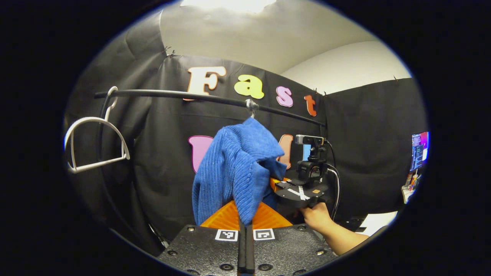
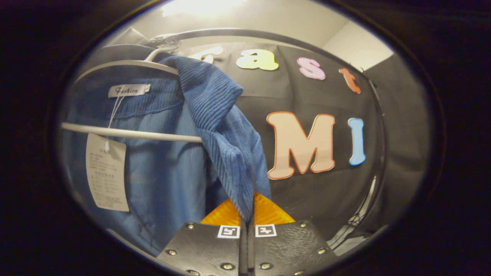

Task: Grasp the clothes on the hanger with both hands and then place them into the laundry hamper below.

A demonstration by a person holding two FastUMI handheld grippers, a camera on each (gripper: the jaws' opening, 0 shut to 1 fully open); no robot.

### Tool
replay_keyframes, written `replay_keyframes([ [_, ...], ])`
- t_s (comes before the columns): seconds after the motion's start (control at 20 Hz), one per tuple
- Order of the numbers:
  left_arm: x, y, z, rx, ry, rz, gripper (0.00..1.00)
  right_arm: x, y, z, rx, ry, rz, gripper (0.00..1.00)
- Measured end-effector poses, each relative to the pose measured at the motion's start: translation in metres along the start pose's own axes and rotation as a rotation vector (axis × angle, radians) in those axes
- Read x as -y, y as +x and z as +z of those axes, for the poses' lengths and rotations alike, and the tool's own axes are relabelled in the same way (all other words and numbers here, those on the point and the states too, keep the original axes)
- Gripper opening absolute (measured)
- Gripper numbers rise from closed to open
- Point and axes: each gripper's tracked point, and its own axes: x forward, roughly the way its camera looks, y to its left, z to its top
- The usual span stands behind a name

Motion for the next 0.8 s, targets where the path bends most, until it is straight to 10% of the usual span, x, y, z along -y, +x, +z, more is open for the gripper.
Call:
replay_keyframes([
  [0.8,-0.099,-0.008,0.062,0.102,0.294,0.292,0.0,0.062,-0.003,0.051,0.104,-0.041,-0.223,0.0],
])
